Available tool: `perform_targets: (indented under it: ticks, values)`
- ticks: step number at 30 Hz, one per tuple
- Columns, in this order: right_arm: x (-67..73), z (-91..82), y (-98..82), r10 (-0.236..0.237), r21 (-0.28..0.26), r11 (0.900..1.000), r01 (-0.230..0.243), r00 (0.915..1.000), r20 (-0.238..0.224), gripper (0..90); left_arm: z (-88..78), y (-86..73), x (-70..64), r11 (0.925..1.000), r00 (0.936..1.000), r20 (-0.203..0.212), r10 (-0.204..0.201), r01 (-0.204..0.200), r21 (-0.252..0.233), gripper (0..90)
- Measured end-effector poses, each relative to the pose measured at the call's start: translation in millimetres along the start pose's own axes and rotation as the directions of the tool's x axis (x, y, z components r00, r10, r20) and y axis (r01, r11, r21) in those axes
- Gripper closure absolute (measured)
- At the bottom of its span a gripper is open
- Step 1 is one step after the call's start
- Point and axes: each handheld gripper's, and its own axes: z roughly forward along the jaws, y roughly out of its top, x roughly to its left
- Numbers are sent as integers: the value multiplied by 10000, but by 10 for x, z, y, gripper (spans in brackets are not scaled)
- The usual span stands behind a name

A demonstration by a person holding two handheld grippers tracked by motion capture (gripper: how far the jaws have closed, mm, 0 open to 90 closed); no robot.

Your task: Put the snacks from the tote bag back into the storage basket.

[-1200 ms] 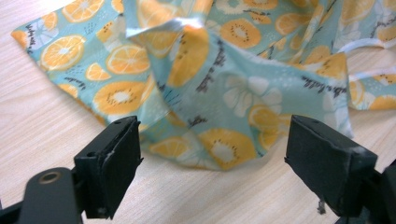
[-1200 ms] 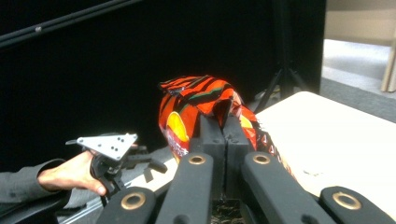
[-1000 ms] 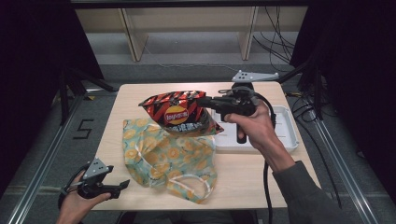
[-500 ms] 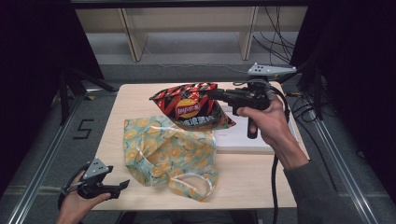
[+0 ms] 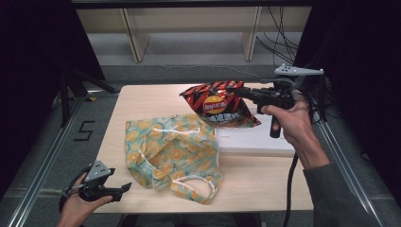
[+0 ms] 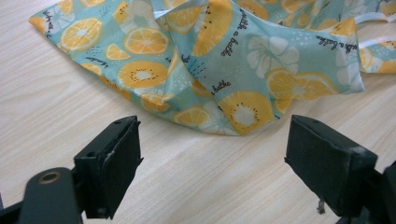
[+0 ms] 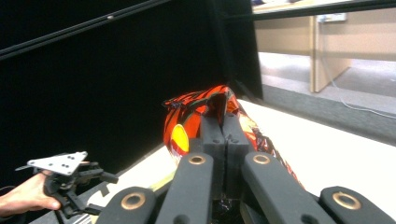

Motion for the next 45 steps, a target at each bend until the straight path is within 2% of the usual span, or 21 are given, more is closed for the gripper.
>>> perform_targets:
  ticks: [11,12,15,16,17,18,19,22,27,30,31,34,35,36,38,39,40,42,43,44,45]
  values:
    - [-254,-170,-178,554,31,9984,-557,9963,658,900,12,0,8,9999,9999,-30,115,-115,15,174]
    - [-272,-173,-195,542,7,9985,-543,9964,657,900,18,-8,-12,9998,9999,-38,-164,164,-89,174]
    - [-323,-181,-246,518,-18,9987,-518,9961,718,900,18,2,20,9996,9996,-8,265,-265,-52,174]
    - [-321,-184,-262,708,17,9975,-711,9947,746,900,17,-4,-3,9999,9999,50,-116,116,30,174]
    - [-354,-185,-289,618,1,9981,-619,9952,758,900,16,-6,-9,9998,9998,28,-188,188,54,174]
    - [-355,-187,-304,823,13,9966,-826,9937,758,900,11,0,15,9998,9999,-27,134,-133,146,174]
    - [-390,-186,-326,681,24,9976,-686,9942,834,900,16,1,15,9999,9999,6,126,-126,80,174]
    - [-422,-184,-384,949,80,9953,-960,9915,895,900,16,-6,-6,9998,9998,23,-176,176,64,174]
    - [-490,-168,-466,1037,128,9944,-1054,9901,945,900,15,7,38,9989,9990,-29,436,-435,143,174]
    - [-503,-155,-505,1086,149,9938,-1104,9899,914,900,25,-14,-24,9986,9986,34,-526,525,103,174]
    - [-515,-145,-519,979,158,9949,-998,9908,934,900,21,-9,-6,9996,9997,14,-224,224,151,174]
    - [-522,-126,-566,1173,230,9925,-1197,9893,869,900,19,-10,-13,9989,9992,36,-391,390,264,174]
    - [-537,-116,-581,1012,209,9944,-1035,9909,887,900,18,-12,-24,9982,9985,-7,-540,540,253,174]
    - [-528,-109,-600,1272,213,9914,-1292,9887,790,900,17,-4,6,9996,10000,14,-97,97,250,174]
    - [-549,-95,-637,1252,249,9915,-1276,9888,811,900,18,-3,10,9997,10000,17,-37,37,239,174]
    - [-558,-87,-657,1333,293,9903,-1361,9876,831,900,20,-10,-16,9988,9991,24,-429,428,250,174]
    - [-576,-80,-678,1211,281,9919,-1239,9889,857,900,20,-11,-14,9989,9992,40,-402,401,262,174]
    - [-588,-69,-721,1463,319,9882,-1495,9853,878,900,21,-11,-14,9989,9992,41,-397,396,260,174]
    - [-608,-67,-745,1417,318,9889,-1450,9860,881,900,35,-10,1,9999,9999,17,-110,110,60,174]
    - [-626,-60,-760,1331,270,9904,-1358,9875,839,900,36,-10,-1,9999,9999,27,-133,133,65,174]
    - [-621,-62,-777,1562,362,9865,-1599,9837,887,900,37,-11,-6,9998,9998,43,-196,196,78,174]
